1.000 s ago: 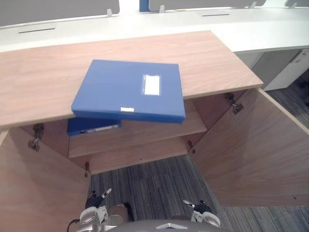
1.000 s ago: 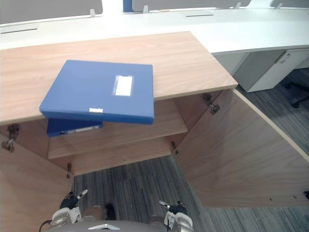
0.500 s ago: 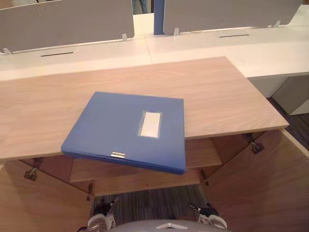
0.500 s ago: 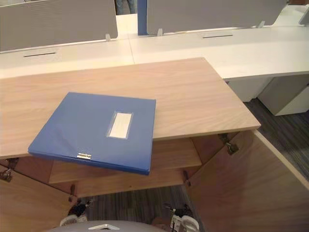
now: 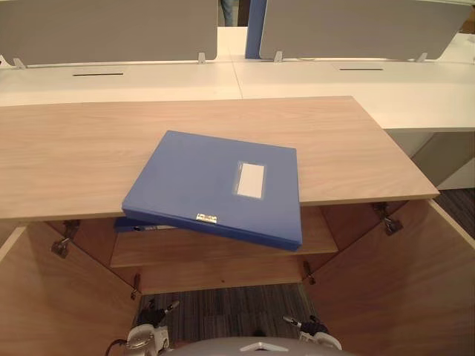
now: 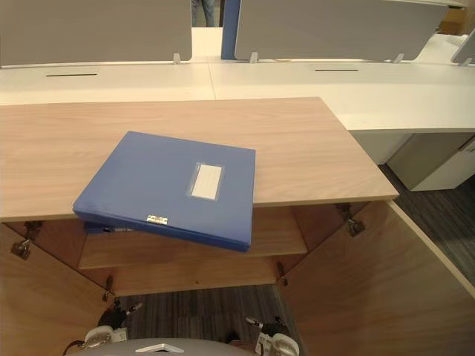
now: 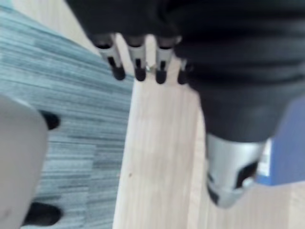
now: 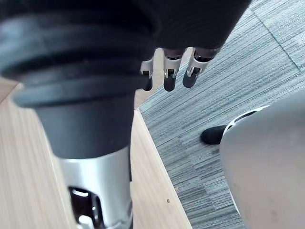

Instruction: Walk over to the cabinet, pick up the folder, carry it to the office cabinet, place the folder inside the office cabinet, then close the office cabinet door

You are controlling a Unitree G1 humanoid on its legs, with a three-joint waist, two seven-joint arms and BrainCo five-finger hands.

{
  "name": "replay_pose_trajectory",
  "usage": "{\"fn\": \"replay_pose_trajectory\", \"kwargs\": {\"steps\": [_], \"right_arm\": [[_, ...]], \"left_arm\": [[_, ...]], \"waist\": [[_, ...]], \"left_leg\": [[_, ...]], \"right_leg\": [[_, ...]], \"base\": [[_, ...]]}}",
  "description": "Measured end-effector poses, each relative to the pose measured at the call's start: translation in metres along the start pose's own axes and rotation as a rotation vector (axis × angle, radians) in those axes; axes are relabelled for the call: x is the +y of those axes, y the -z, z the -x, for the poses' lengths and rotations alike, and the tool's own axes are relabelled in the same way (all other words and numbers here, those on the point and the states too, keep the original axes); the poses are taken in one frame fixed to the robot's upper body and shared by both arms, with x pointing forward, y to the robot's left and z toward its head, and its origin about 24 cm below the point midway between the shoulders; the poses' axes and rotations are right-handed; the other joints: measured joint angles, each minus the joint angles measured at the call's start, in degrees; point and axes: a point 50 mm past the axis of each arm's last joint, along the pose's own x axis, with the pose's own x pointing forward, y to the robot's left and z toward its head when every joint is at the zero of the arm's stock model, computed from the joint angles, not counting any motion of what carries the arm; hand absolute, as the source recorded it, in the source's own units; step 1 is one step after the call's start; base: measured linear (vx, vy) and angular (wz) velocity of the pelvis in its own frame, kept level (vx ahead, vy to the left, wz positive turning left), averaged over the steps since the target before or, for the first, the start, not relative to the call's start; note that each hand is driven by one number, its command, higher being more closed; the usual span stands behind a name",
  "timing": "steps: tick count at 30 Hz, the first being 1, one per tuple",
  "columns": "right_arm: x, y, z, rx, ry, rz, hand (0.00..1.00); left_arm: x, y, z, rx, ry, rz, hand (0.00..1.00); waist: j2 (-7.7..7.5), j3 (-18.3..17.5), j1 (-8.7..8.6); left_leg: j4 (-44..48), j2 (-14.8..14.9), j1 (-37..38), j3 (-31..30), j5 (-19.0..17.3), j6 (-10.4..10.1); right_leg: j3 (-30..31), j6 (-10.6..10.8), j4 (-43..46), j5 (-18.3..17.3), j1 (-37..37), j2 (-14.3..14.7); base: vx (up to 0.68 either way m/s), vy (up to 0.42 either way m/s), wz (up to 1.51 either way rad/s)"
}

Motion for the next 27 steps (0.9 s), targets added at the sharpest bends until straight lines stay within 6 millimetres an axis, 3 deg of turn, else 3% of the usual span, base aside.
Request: {"fn": "replay_pose_trajectory", "kwargs": {"steps": [2, 5, 8, 12, 16, 17, 21, 27], "right_arm": [[0.0, -0.002, 0.0, -0.006, -0.001, 0.003, 0.0], [0.004, -0.006, 0.0, -0.026, -0.018, 0.028, 0.0], [0.004, -0.008, 0.001, -0.042, -0.019, 0.028, 0.0], [-0.006, -0.007, 0.001, -0.05, 0.007, 0.035, 0.0], [-0.014, -0.003, 0.002, -0.049, 0.027, 0.038, 0.0], [-0.017, 0.0, 0.003, -0.045, 0.034, 0.039, 0.0], [-0.022, 0.004, 0.005, -0.041, 0.047, 0.042, 0.0], [-0.015, 0.002, 0.005, -0.055, 0.031, 0.031, 0.0]], "left_arm": [[0.001, -0.005, 0.001, -0.034, -0.01, -0.015, 0.0], [0.006, -0.02, 0.005, -0.119, -0.028, -0.012, 0.0], [0.013, -0.049, 0.011, -0.265, -0.052, -0.027, 0.0], [0.02, -0.079, 0.027, -0.437, -0.084, -0.001, 0.0], [0.022, -0.091, 0.04, -0.53, -0.106, 0.026, 0.0], [0.024, -0.097, 0.045, -0.567, -0.122, 0.038, 0.0], [0.03, -0.126, 0.071, -0.752, -0.183, 0.052, 0.0], [0.037, -0.159, 0.105, -0.979, -0.279, 0.091, 0.0]], "waist": [[0.14, 0.56, 0.03], [-0.34, 1.08, -0.19], [-0.48, 1.25, -0.24], [-0.27, 1.03, -0.4], [0.52, 0.42, -0.26], [0.79, 0.17, -0.18], [1.11, -1.04, 0.3], [0.81, -1.26, 1.47]], "left_leg": [[-0.9, 0.32, -0.07, -0.44, -0.45, 0.72], [-0.8, 0.26, -0.83, -0.27, -0.7, 0.17], [-1.57, 0.53, -1.43, -1.06, -0.67, -0.31], [-2.3, 1.03, -1.62, -2.39, -0.22, -1.05], [-2.6, 1.47, -1.44, -3.54, -0.01, -1.39], [-2.61, 1.69, -1.21, -3.8, 0.45, -2.04], [-2.79, 1.88, -0.33, -4.69, 0.98, -1.45], [-2.4, 1.14, 0.1, -4.77, 0.97, -1.45]], "right_leg": [[-0.04, -0.2, -0.7, 0.64, -0.36, 0.17], [0.56, 0.07, -0.73, 0.91, -1.33, 0.12], [1.2, 0.17, -0.73, 0.68, -2.33, 0.4], [1.69, 0.01, -0.72, 0.57, -2.8, 1.39], [1.26, -0.13, -0.69, 0.53, -2.23, 2.0], [0.59, -0.47, -0.5, 0.38, -1.8, 2.11], [-0.4, -1.04, -0.31, 0.48, -0.45, 2.28], [-0.8, -0.56, -0.1, -0.32, 0.36, 1.31]], "base": [[-0.23, -0.023, 0.01], [-0.17, -0.029, -0.08], [-0.06, -0.014, -0.04], [0.0, -0.025, 0.03], [0.07, 0.002, 0.14], [0.11, 0.024, 0.18], [0.13, 0.041, 0.15], [0.03, 0.049, 0.06]]}}
